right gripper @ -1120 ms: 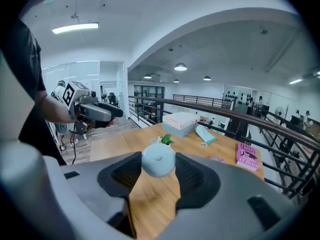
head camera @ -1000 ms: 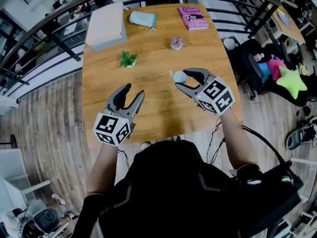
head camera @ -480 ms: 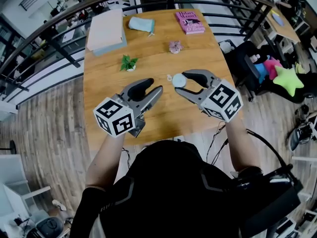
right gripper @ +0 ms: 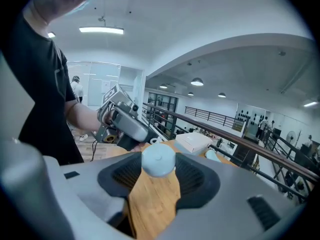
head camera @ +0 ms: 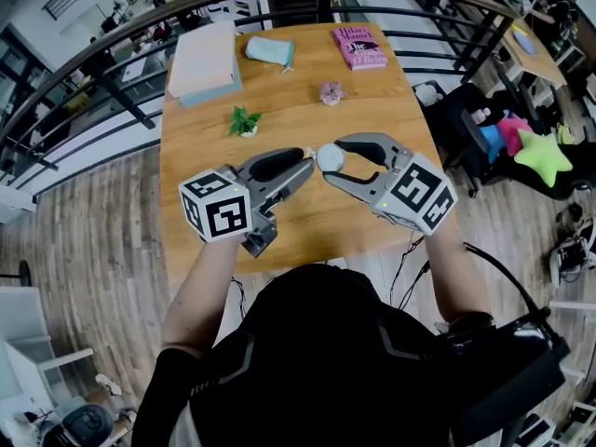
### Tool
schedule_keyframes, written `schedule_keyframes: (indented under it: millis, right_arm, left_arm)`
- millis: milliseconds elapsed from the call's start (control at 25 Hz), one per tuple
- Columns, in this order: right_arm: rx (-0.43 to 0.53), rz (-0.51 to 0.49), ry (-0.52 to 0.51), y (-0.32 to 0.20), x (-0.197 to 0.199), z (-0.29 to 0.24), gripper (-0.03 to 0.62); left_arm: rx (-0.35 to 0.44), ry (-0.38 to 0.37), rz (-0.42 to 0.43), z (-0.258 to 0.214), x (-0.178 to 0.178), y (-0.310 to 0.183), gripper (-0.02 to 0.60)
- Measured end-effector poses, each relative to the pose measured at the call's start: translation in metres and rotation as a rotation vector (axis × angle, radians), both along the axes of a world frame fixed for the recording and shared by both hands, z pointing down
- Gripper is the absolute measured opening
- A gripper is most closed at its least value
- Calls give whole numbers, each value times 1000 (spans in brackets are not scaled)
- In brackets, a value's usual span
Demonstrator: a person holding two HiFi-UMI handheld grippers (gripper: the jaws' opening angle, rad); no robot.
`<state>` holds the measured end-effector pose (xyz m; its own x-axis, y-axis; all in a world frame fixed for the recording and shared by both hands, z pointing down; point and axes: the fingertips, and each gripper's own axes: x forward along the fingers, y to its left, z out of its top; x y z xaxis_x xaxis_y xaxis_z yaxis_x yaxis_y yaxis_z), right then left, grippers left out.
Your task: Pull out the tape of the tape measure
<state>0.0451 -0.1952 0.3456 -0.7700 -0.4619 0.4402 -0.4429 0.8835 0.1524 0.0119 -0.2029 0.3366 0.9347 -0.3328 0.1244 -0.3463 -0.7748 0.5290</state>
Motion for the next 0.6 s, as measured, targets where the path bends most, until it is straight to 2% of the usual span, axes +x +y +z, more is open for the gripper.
schedule_keyframes:
  millis: [120, 200, 440, 600]
  right_arm:
    - [5, -30, 6, 3, -4, -1, 222]
    - [4, -45, 13, 4, -6, 0, 222]
    - [-5, -65, -5, 3, -9, -2, 222]
    - [-15, -75, -9, 3, -10, -2, 222]
  left_arm:
    - [-30, 21, 27, 1, 2, 1, 137]
    - [-34, 28, 35, 1, 2, 1, 104]
    - [-12, -4, 43, 4, 0, 3, 52]
    - [20, -28, 49, 4, -1, 4, 42]
